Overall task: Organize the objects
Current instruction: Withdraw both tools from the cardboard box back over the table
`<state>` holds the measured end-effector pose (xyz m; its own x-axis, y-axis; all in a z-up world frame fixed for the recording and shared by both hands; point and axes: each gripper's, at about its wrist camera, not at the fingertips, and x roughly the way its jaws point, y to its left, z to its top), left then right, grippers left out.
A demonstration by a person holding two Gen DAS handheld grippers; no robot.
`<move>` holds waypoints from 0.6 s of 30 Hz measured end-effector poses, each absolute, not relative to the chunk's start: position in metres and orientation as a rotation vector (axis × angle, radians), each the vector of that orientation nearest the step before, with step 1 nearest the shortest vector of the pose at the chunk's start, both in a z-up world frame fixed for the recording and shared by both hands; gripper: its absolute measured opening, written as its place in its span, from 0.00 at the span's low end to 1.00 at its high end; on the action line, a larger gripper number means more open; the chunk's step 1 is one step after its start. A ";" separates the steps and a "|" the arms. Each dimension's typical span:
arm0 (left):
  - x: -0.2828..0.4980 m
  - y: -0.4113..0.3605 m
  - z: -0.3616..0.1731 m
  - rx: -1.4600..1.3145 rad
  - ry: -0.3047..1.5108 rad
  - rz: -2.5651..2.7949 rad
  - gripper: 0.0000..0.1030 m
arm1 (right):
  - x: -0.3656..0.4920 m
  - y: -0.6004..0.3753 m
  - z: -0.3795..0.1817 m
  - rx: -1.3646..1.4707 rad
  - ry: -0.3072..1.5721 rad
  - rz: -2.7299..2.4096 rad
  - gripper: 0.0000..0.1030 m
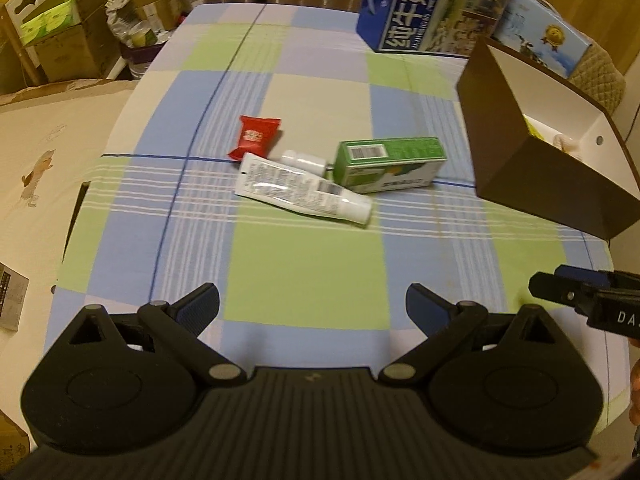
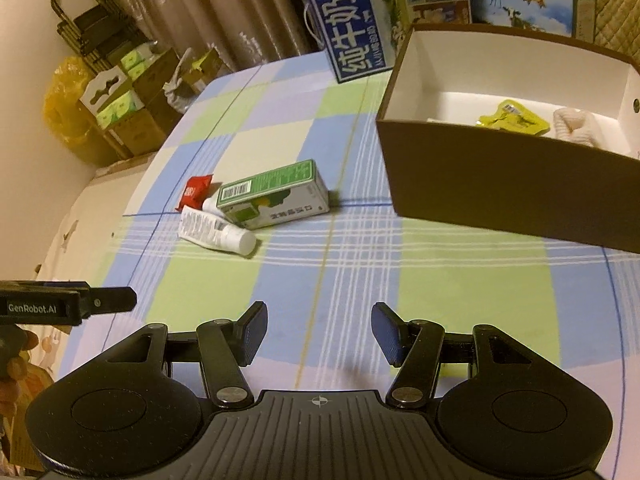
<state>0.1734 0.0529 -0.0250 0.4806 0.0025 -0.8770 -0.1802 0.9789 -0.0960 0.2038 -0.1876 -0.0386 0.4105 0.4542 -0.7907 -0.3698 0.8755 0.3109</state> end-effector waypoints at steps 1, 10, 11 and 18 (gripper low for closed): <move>0.174 0.056 -0.026 -0.187 1.066 0.115 0.95 | 0.204 -0.186 -0.040 0.090 1.028 0.518 0.53; 0.190 0.073 -0.037 -0.206 1.074 0.116 0.95 | 0.215 -0.173 -0.048 0.083 1.052 0.499 0.53; 0.194 0.074 -0.039 -0.213 1.072 0.113 0.95 | 0.217 -0.173 -0.049 0.085 1.056 0.495 0.53; 0.223 0.086 -0.069 -0.257 1.098 0.137 0.95 | 0.232 -0.181 -0.060 0.097 1.090 0.445 0.53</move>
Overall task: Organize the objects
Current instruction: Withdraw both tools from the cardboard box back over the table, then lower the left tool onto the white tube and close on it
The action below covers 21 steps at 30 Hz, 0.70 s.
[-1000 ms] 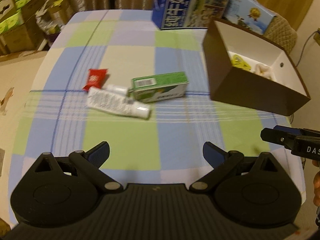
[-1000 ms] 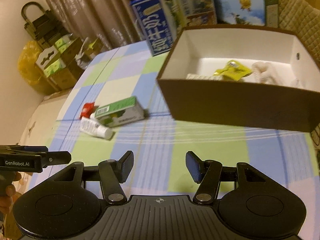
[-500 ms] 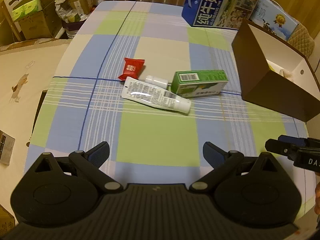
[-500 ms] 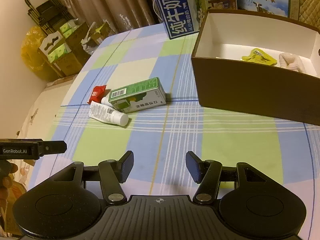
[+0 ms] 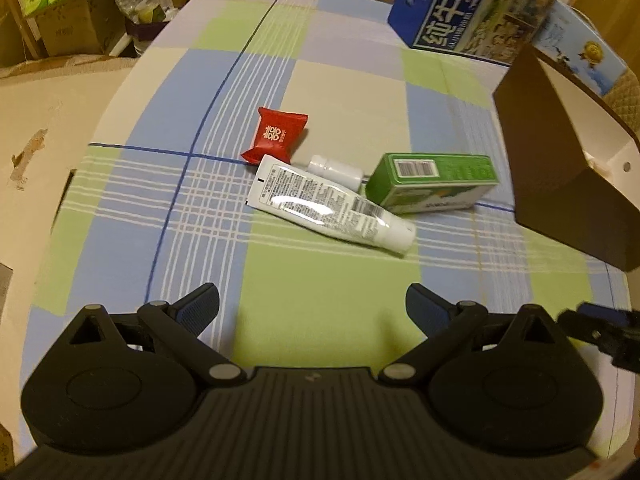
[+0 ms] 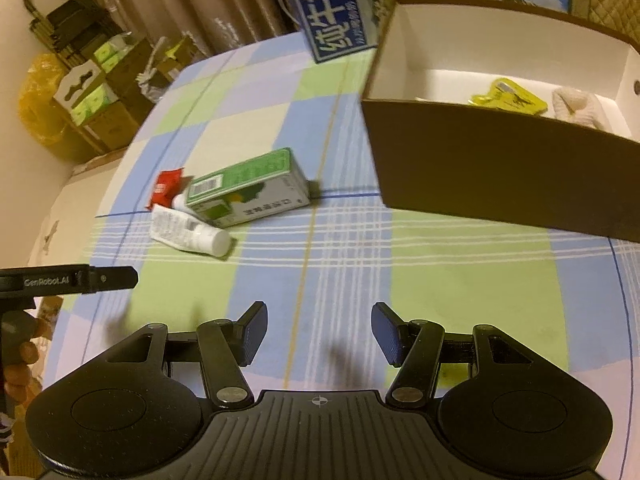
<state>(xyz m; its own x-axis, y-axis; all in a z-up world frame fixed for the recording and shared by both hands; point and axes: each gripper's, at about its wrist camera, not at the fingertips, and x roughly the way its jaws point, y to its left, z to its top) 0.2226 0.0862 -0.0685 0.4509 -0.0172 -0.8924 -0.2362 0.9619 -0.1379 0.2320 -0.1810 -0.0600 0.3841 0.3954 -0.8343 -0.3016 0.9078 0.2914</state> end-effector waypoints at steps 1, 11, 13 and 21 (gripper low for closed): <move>0.228 0.087 -0.073 -0.259 1.105 0.146 0.95 | 0.234 -0.183 -0.062 0.100 1.096 0.436 0.53; 0.272 0.100 -0.103 -0.308 1.099 0.210 0.95 | 0.250 -0.200 -0.075 0.118 1.143 0.361 0.53; 0.279 0.101 -0.105 -0.315 1.091 0.219 0.95 | 0.252 -0.202 -0.076 0.117 1.151 0.351 0.53; 0.302 0.095 -0.118 -0.329 1.082 0.240 0.96 | 0.256 -0.205 -0.081 0.107 1.176 0.334 0.53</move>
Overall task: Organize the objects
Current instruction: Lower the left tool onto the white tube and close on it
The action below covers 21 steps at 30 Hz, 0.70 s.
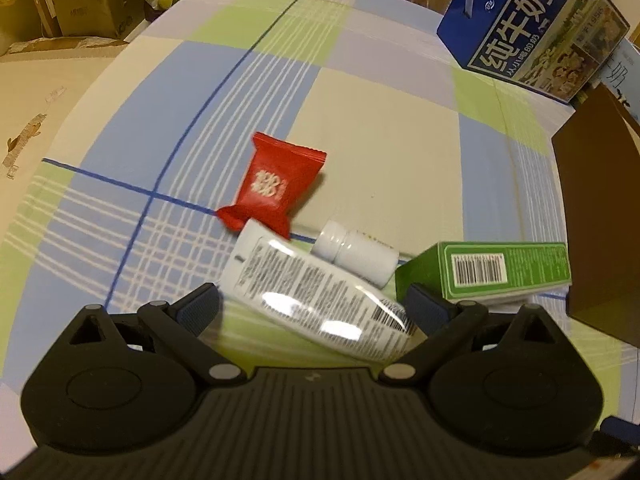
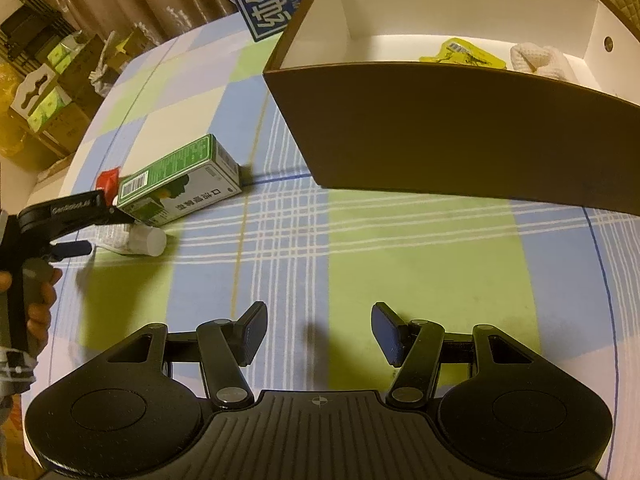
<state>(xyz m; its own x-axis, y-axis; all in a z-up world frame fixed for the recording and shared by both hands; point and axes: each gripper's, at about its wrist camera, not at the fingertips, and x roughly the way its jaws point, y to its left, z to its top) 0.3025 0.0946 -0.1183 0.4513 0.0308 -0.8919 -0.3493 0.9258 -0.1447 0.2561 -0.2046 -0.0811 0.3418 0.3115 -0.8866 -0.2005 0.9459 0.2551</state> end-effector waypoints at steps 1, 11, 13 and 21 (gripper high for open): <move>0.304 0.093 -0.120 -0.321 1.089 0.241 0.96 | 0.256 -0.204 -0.081 0.105 1.178 0.333 0.53; 0.279 0.092 -0.125 -0.200 1.118 0.241 0.95 | 0.254 -0.196 -0.082 0.096 1.190 0.340 0.53; 0.270 0.096 -0.125 -0.183 1.124 0.248 0.95 | 0.253 -0.193 -0.083 0.092 1.193 0.347 0.53; 0.233 0.116 -0.124 -0.152 1.141 0.274 0.94 | 0.248 -0.177 -0.084 0.066 1.205 0.395 0.53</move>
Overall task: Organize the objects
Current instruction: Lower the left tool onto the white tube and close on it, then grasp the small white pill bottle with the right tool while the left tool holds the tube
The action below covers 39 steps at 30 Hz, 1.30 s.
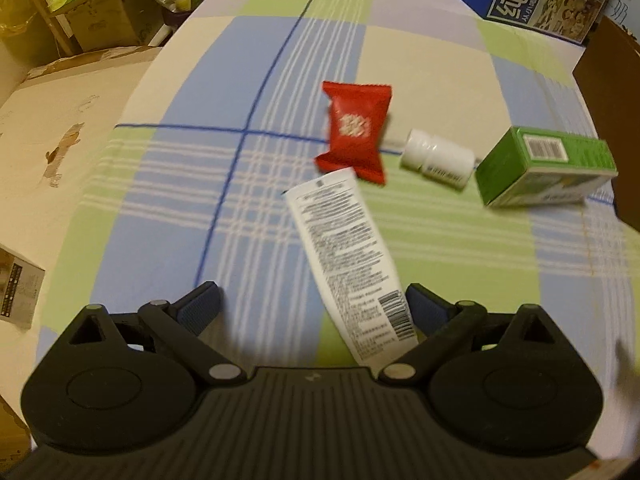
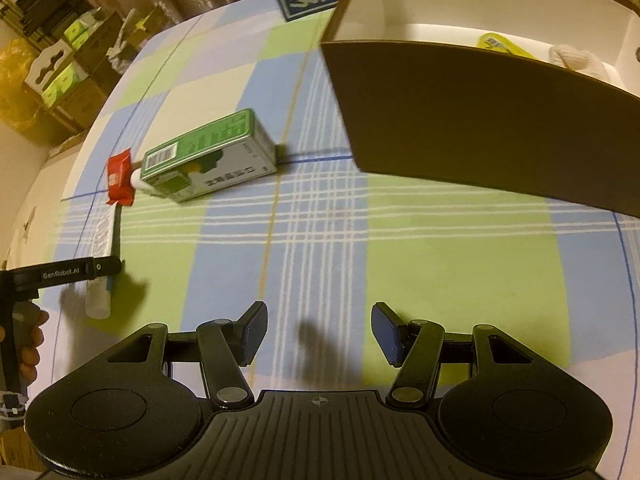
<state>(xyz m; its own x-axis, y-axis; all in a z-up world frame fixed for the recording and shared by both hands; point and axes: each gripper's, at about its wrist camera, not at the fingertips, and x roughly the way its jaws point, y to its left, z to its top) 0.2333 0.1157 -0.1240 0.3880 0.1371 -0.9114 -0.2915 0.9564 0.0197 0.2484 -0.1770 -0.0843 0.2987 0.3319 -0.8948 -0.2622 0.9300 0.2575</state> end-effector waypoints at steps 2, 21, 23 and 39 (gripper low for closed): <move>0.228 0.118 -0.122 -0.151 1.139 0.267 0.91 | 0.247 -0.172 -0.085 0.058 1.205 0.409 0.53; 0.203 0.148 -0.112 -0.138 1.067 0.247 0.33 | 0.242 -0.064 -0.088 -0.066 1.062 0.690 0.53; 0.202 0.154 -0.112 -0.144 1.064 0.256 0.33 | 0.243 -0.048 -0.087 -0.109 1.013 0.726 0.48; 0.222 0.180 -0.113 -0.171 1.070 0.275 0.34 | 0.280 0.063 -0.113 -0.614 0.806 0.883 0.37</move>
